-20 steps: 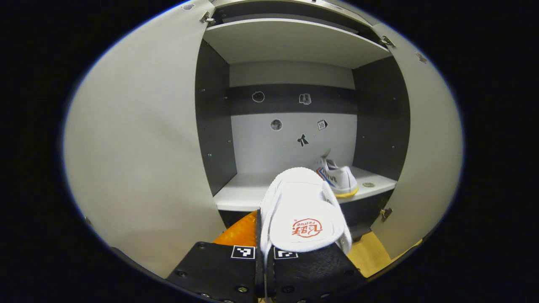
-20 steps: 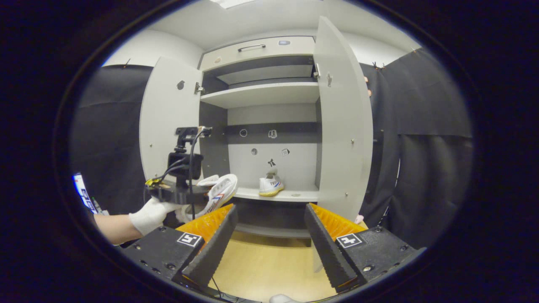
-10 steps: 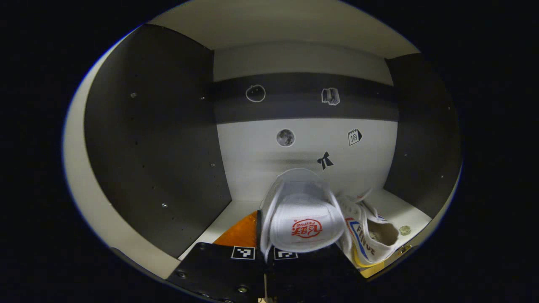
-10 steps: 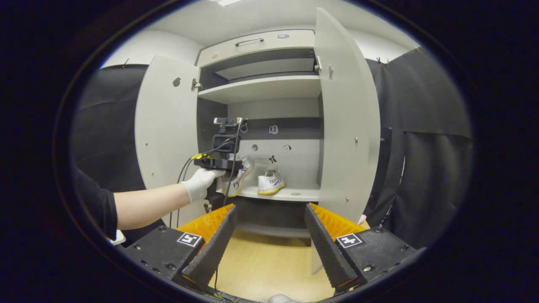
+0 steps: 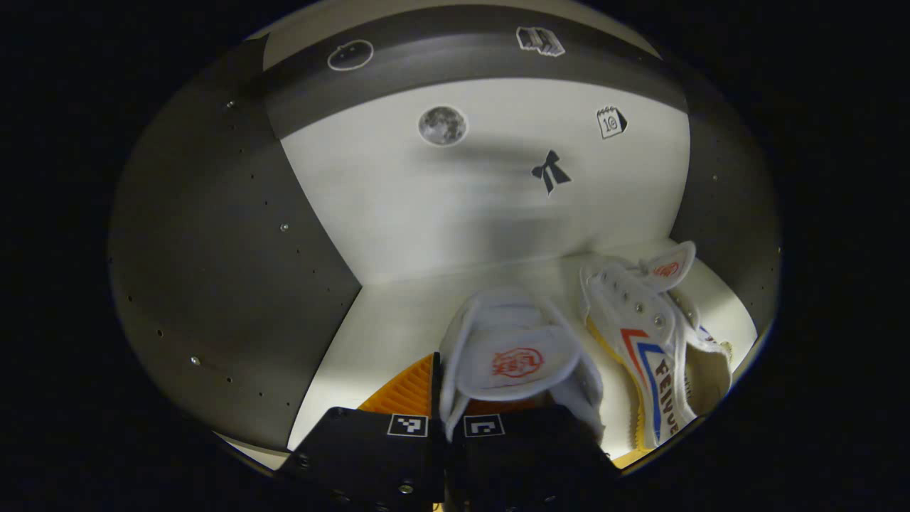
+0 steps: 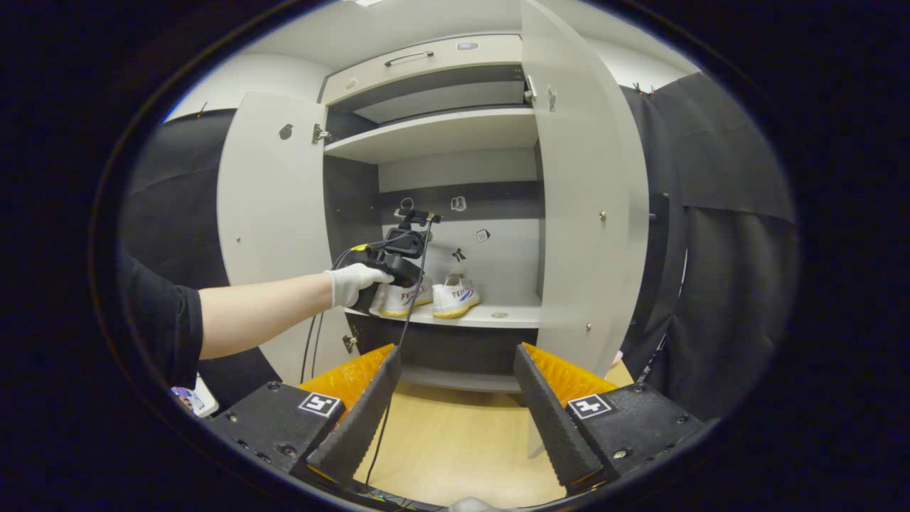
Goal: Grab one shoe with the right hand and put it into the shoe cabinet, grab the other shoe with the left hand and put it into the shoe cabinet; then close the right door with the right hand and the left door with the left hand.
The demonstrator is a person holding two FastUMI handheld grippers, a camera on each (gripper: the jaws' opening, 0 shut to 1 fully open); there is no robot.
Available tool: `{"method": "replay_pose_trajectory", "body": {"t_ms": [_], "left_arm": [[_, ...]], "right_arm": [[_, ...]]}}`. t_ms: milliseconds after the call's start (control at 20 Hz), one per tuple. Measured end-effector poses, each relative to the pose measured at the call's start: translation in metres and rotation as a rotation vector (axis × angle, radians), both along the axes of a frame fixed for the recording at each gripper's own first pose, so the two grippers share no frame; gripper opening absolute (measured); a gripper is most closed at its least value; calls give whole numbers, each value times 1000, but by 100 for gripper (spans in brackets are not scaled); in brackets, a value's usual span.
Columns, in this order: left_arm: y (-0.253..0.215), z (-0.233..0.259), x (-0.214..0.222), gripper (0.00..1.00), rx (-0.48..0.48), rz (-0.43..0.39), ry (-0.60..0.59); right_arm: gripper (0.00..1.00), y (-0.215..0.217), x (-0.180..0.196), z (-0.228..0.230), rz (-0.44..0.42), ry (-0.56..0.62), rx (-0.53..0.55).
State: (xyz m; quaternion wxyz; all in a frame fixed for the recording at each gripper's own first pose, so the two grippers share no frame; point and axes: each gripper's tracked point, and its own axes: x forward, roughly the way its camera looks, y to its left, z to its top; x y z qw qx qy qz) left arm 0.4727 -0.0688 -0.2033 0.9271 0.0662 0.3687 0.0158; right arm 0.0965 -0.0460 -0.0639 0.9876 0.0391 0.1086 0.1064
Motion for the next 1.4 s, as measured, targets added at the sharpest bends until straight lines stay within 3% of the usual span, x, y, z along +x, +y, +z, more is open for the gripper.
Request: {"method": "replay_pose_trajectory", "body": {"t_ms": [50, 100, 350, 450, 600, 950, 1350, 1400], "left_arm": [[-1, 0, 1, 0, -14, -2, -1], [0, 0, 0, 6, -17, 2, -2], [-3, 19, -9, 11, -129, 14, -89], [-6, 31, -14, 39, -156, -2, -128], [9, 66, -21, 98, -159, 40, -254], [11, 138, -68, 96, -151, 22, -458], [4, 196, -173, 96, -129, -51, -651], [5, 203, -186, 100, -124, -59, -675]], "right_arm": [[100, 1, 0, 1, 4, -3, 0], [100, 1, 0, 2, 6, -7, -1], [100, 0, 2, 8, -9, -26, -7], [100, 1, 1, 10, -12, -31, -5], [100, 5, -3, 15, -14, -50, -13], [100, 15, -15, 32, -30, -106, -28], [100, 21, -34, 50, -64, -172, -50], [100, 20, -35, 52, -74, -174, -50]]}}
